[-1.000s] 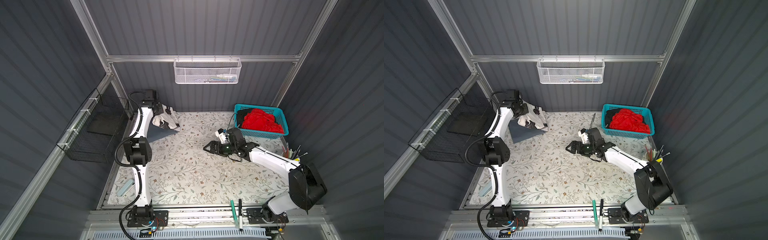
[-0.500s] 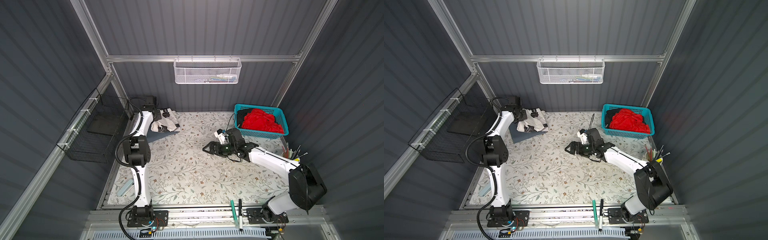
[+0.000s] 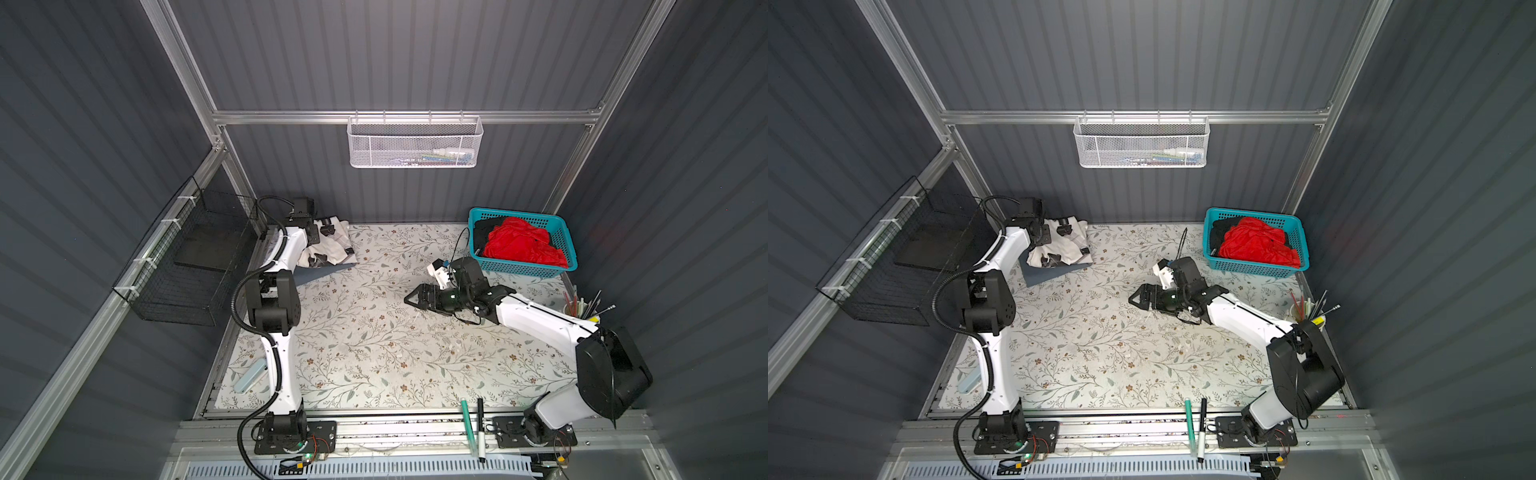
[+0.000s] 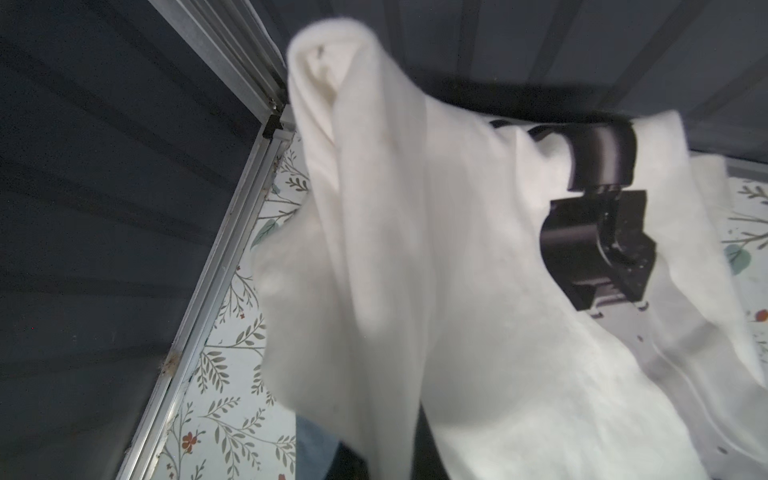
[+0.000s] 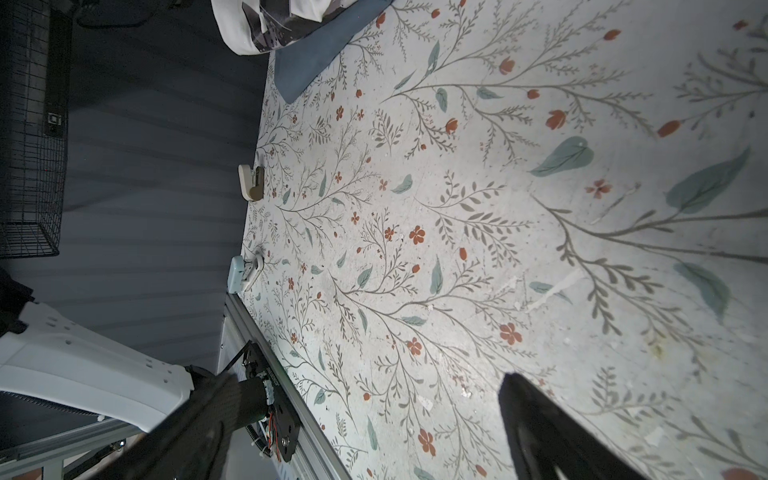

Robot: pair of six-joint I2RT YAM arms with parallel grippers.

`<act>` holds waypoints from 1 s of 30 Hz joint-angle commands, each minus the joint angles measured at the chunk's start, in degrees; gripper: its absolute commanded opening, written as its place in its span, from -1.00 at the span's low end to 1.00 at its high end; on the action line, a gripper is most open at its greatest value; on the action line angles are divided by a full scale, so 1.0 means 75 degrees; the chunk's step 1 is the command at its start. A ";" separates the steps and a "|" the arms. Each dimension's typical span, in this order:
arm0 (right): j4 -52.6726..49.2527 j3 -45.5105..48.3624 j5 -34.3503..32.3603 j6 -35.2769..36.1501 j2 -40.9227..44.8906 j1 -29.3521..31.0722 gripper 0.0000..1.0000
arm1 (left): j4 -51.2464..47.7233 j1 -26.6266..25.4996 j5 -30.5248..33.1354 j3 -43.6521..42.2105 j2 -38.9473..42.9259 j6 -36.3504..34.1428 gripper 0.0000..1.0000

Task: Fold and stack the t-shirts
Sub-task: 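Lower the white bundle onto the grey cloth with the left gripper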

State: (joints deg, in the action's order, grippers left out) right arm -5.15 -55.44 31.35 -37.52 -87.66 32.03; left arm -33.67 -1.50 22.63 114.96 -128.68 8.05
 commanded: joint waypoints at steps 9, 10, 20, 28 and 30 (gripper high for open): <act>0.0007 -0.0222 0.0149 -0.0060 -0.0322 0.0102 0.99 | 0.0252 0.0151 0.1202 -0.0549 0.0515 -0.0031 -0.07; 0.0011 -0.0245 0.0135 -0.0072 -0.0355 0.0132 0.98 | 0.0286 0.0153 0.1212 -0.0593 0.0577 -0.0031 0.06; 0.0299 -0.0225 0.0281 -0.0151 -0.0671 0.0262 0.98 | 0.1255 0.0149 -0.0856 -0.1981 0.1699 0.0048 0.11; 0.0219 -0.0335 0.0379 0.0056 -0.0792 0.0259 0.98 | 0.0482 0.0163 -0.1303 -0.2515 0.1510 0.1137 -0.12; 0.0195 -0.0377 0.0447 0.0080 -0.0859 0.0253 0.98 | 0.0674 0.0162 -0.1184 -0.3018 0.1603 0.1224 -0.12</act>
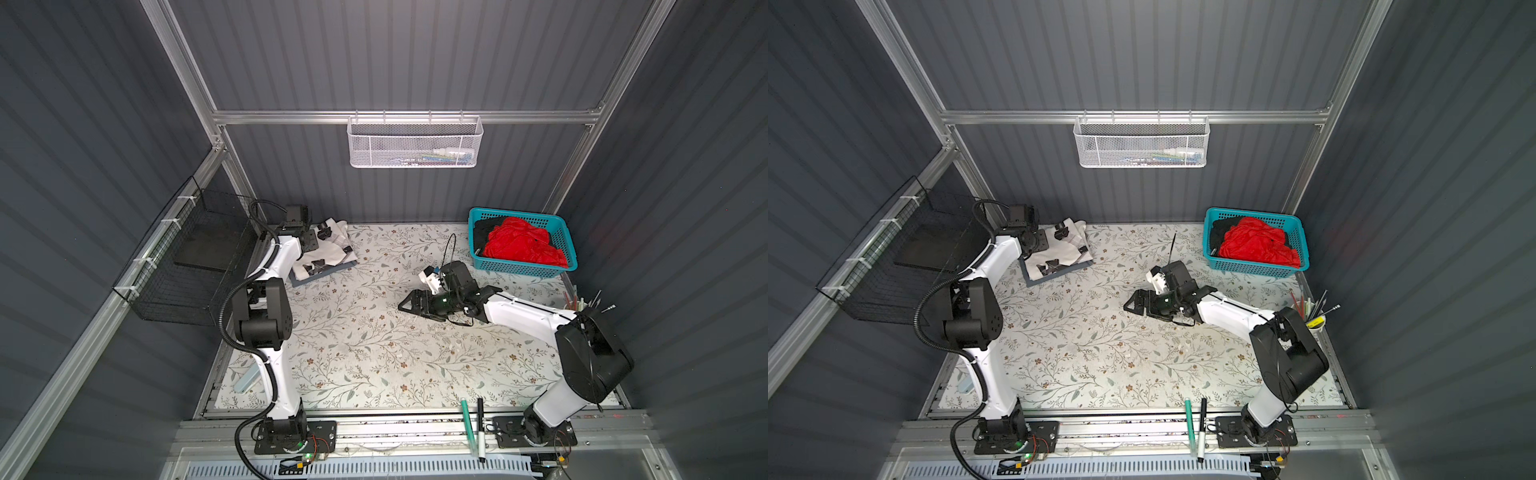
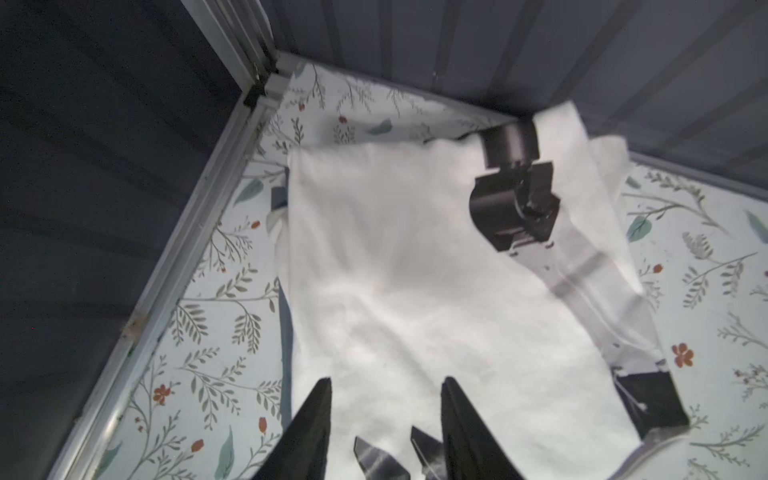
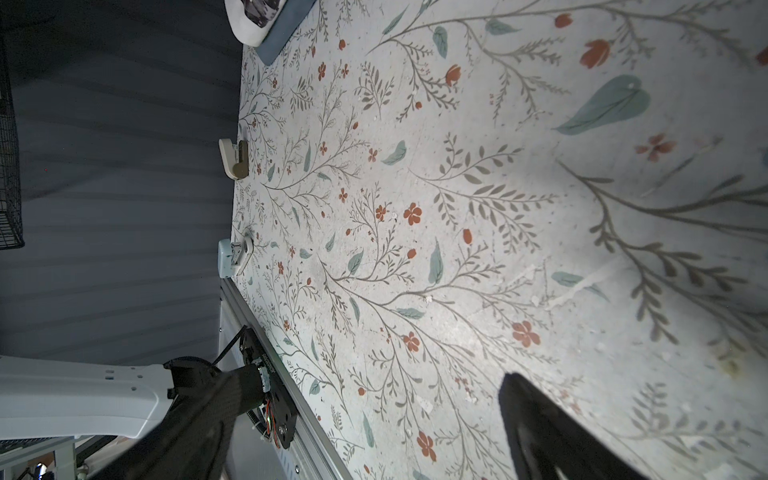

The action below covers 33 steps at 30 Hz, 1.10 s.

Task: Fold and stack the t-shirts
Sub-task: 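Lower the white bundle onto the grey cloth with the left gripper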

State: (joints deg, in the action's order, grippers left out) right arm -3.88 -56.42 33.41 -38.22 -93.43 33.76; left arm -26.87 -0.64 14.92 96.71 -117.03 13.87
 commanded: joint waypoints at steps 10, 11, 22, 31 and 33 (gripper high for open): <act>0.0016 -0.0300 0.0221 0.0109 -0.0106 0.0037 0.98 | 0.0200 0.0052 -0.0184 -0.1802 0.0321 0.0463 -0.06; 0.0019 -0.0272 0.0202 0.0102 -0.0093 0.0038 0.98 | 0.0253 0.0058 -0.0179 -0.1928 0.0534 0.0465 -0.06; -0.0064 -0.0511 0.0293 0.0111 -0.0250 0.0114 0.98 | 0.1087 -0.0254 -0.2978 -0.1208 0.0715 0.0394 -0.07; -0.0308 -0.0317 0.0116 0.0135 0.0101 0.0138 0.98 | 0.2340 -0.0359 -0.3604 0.1474 -0.1495 0.0811 0.00; -0.0380 -0.0295 0.0022 0.0138 0.0152 0.0128 0.99 | 0.2195 -0.0342 -0.3596 0.2461 -0.2209 0.0872 0.03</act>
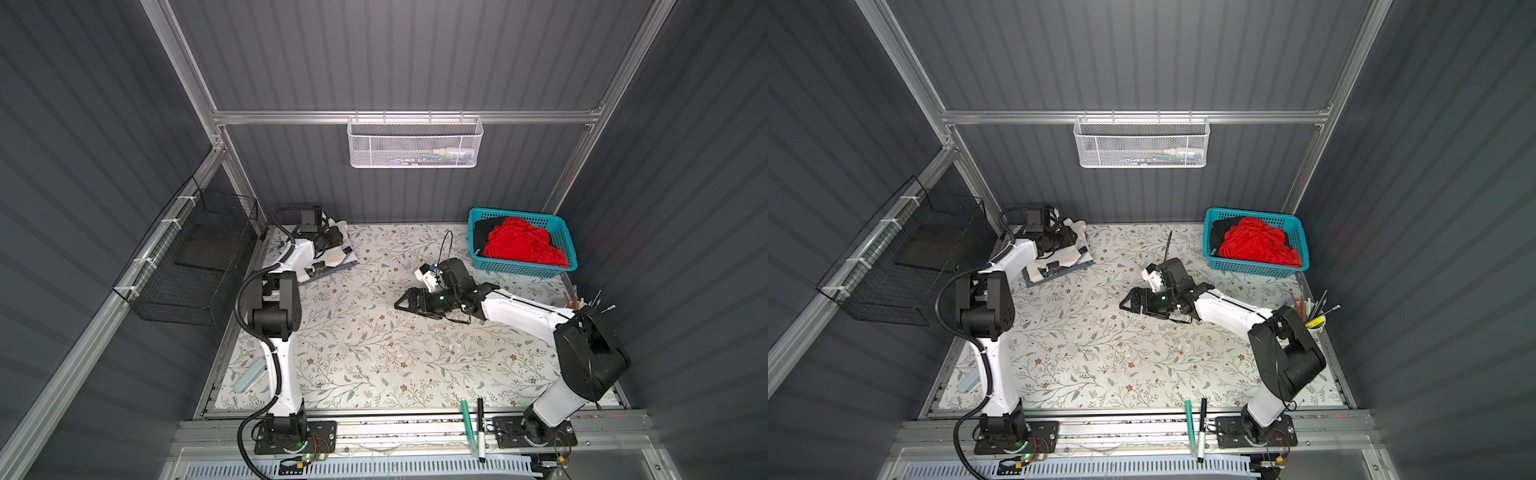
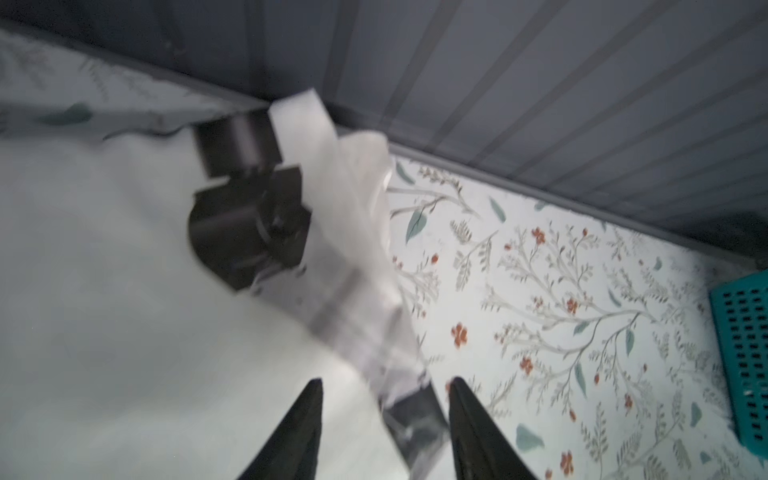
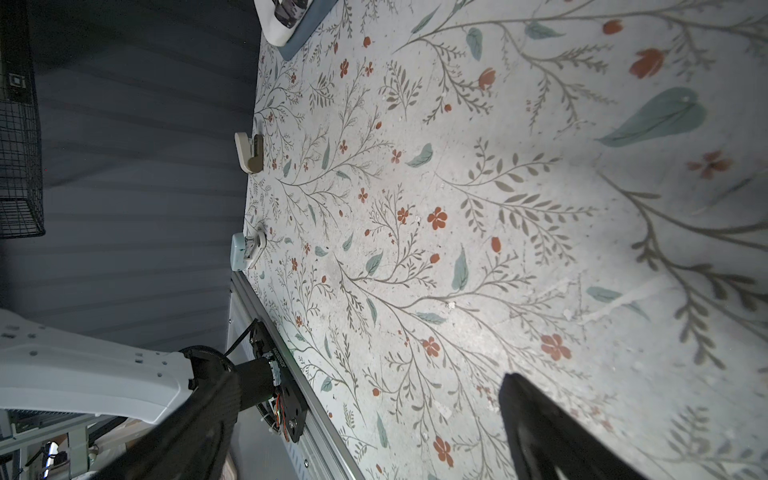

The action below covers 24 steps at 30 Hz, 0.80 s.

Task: Fold and stack the t-shirts
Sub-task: 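Lower the white bundle onto the grey cloth with the left gripper, then open the left gripper and release the bundle on the grey cloth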

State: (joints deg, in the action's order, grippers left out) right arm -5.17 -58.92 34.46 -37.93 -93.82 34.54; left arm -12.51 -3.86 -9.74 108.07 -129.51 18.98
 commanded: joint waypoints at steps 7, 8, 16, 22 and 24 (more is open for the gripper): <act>-0.0309 0.0051 -0.0218 0.0007 0.0211 0.0035 0.98 | -0.0471 0.0196 -0.0516 0.3766 -0.3045 0.0677 0.11; -0.0356 0.0030 -0.0222 0.0027 0.0205 0.0049 0.98 | -0.0483 0.0198 -0.0635 0.4012 -0.3293 0.0681 0.12; -0.0571 0.0027 -0.0472 0.0044 0.0164 0.0141 0.98 | 0.0522 0.0208 -0.0952 0.3337 -0.3342 0.1006 0.14; -0.0642 -0.0196 -0.0488 0.0102 -0.0003 0.0313 0.98 | 0.1208 0.0205 -0.1610 0.2166 -0.1962 0.0335 0.15; -0.0578 -0.0197 -0.0521 0.0082 0.0014 0.0342 0.98 | 0.1499 0.0210 -0.1598 0.1266 -0.1143 0.0266 0.16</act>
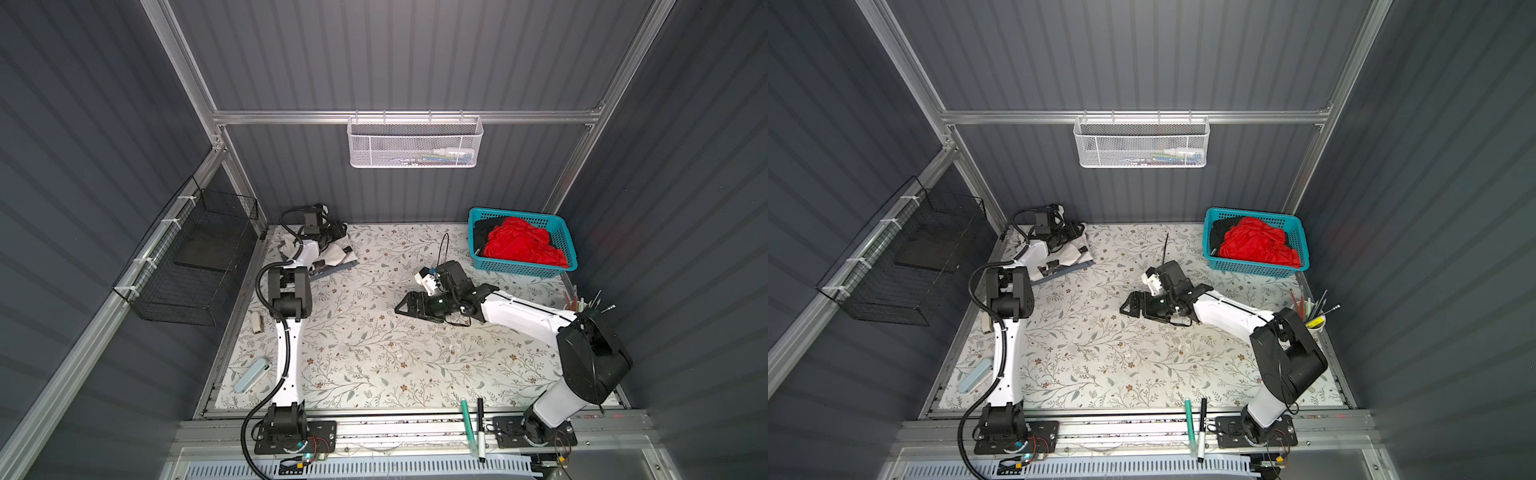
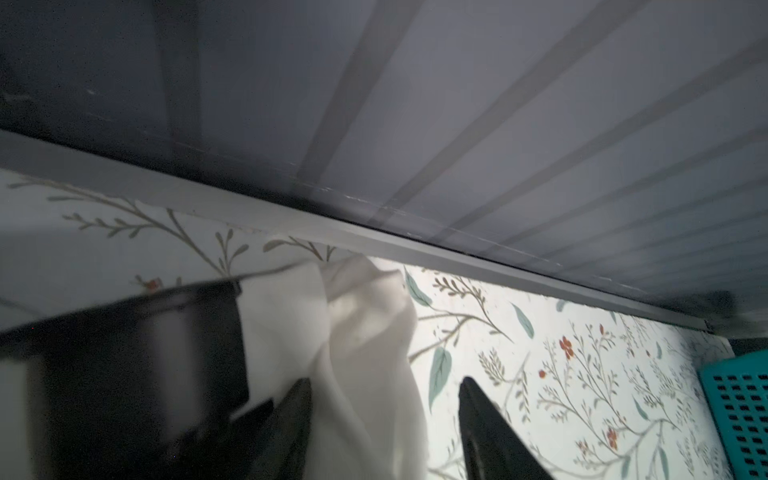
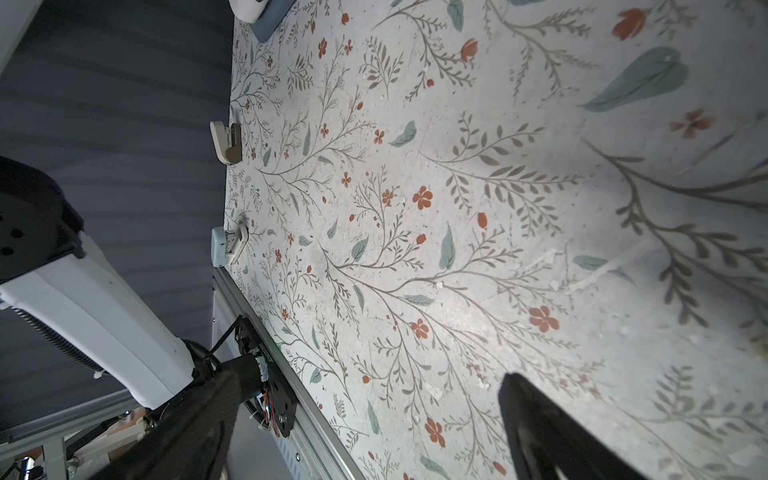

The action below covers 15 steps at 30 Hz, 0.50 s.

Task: Fold and stack the t-shirts
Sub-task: 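Open the left gripper and release the bundle on the grey cloth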

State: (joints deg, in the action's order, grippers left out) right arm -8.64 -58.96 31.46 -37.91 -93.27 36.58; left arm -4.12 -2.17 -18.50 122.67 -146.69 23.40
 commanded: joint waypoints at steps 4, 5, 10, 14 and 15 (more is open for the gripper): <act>-0.0064 -0.0079 -0.0430 0.0180 0.0209 0.0080 0.98 | 0.0651 -0.0018 -0.0111 -0.2860 0.2941 -0.0256 0.19; -0.0095 -0.0062 -0.0511 0.0232 0.0284 0.0080 0.98 | 0.0632 -0.0015 0.0126 -0.3344 0.3298 -0.0251 0.20; -0.0248 0.0032 -0.0509 0.0458 0.0595 0.0056 0.98 | 0.0628 0.0009 0.0650 -0.5448 0.4481 -0.0295 0.21; -0.0189 0.0144 -0.0365 0.0445 0.0634 0.0047 0.98 | 0.0743 0.0020 0.0640 -0.6190 0.4446 -0.0299 0.22; -0.0175 0.0189 -0.0352 0.0421 0.0655 0.0046 0.98 | 0.0767 0.0020 0.0751 -0.6289 0.4391 -0.0286 0.22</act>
State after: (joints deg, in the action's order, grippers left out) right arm -9.43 -58.87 28.51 -35.68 -88.64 37.06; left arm 2.61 -2.20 -14.81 78.63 -111.37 22.24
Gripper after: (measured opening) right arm 0.991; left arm 0.608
